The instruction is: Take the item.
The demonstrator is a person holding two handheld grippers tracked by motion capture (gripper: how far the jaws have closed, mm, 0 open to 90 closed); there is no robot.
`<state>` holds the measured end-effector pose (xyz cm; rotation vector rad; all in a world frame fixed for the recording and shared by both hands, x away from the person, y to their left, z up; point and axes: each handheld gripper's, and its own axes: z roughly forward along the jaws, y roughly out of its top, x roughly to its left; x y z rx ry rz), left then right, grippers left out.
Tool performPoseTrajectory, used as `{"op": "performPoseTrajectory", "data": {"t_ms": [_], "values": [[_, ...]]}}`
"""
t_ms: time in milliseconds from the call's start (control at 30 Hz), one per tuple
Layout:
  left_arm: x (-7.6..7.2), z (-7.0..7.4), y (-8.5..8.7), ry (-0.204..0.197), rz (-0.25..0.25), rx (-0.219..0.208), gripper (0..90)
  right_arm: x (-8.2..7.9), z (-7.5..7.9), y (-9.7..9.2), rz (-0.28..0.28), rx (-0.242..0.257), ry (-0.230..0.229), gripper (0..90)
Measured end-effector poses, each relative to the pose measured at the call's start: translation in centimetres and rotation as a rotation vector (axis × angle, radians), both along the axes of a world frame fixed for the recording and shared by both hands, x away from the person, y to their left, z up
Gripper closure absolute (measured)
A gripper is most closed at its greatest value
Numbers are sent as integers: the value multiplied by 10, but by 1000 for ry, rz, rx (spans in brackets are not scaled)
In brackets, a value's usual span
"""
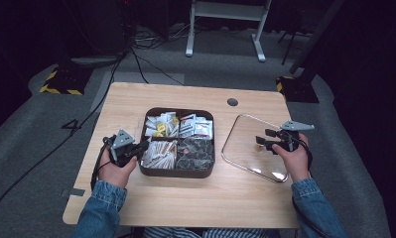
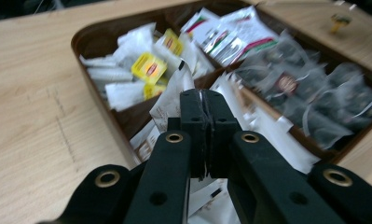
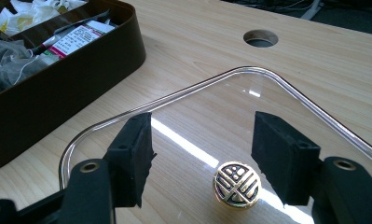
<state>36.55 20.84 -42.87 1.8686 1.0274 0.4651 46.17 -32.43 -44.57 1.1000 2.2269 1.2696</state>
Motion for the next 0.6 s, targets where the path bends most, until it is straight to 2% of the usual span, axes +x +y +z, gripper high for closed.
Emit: {"op": "performPoseTrajectory", "data": {"t_ms": [133, 167, 467, 600], "values": [[-5, 8, 2, -18, -29, -76, 879, 1, 0, 0, 1, -2, -1, 388], [-6, 10, 2, -20, -35, -85, 878, 1, 0, 1, 2, 1, 0, 388], [-13, 21, 2, -49, -80, -138, 878, 1, -1, -1, -4, 9, 0, 387], [-18, 27, -1, -67, -102, -145, 878, 1, -1, -1, -3, 10, 1, 387]]}}
